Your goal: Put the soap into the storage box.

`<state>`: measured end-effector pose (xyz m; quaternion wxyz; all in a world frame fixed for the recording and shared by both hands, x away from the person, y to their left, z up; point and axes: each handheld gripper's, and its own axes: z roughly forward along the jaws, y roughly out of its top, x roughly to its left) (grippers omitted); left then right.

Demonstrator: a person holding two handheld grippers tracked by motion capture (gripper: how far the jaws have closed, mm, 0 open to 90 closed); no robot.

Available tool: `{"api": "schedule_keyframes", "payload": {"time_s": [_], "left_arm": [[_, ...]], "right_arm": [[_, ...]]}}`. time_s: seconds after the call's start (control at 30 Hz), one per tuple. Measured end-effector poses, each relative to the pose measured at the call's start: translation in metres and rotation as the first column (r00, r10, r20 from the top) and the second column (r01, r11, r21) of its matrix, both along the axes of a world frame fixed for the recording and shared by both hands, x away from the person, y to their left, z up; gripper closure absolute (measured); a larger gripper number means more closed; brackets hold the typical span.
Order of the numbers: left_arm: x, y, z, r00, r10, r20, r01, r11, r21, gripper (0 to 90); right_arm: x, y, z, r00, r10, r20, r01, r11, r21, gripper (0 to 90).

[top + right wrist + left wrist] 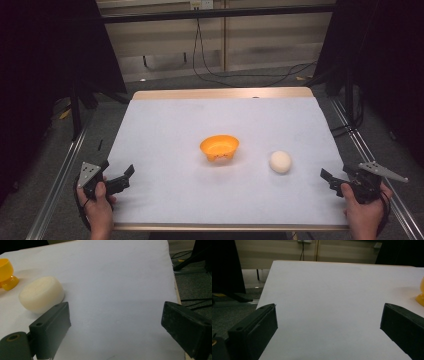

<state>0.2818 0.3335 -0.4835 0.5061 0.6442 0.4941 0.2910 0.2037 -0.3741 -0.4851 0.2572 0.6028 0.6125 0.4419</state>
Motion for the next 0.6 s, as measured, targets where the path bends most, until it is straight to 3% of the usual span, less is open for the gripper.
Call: {"api": "schedule_keyframes", "payload": {"time_s": [0.33, 0.6], "left_arm": [[-0.001, 0.000, 0.000, 0.9999, -0.008, 0.007, 0.008, 0.9999, 0.009, 1.0], [0.000, 0.000, 0.000, 1.0000, 0.002, 0.004, -0.002, 1.0000, 0.008, 0.9]], "right_arm": [[0.001, 0.005, 0.003, 0.9998, 0.004, 0.017, -0.003, 0.9988, -0.048, 16.1], [0.012, 0.017, 0.009, 0.9947, 0.083, -0.061, -0.089, 0.9916, -0.094, 18.8]]}}
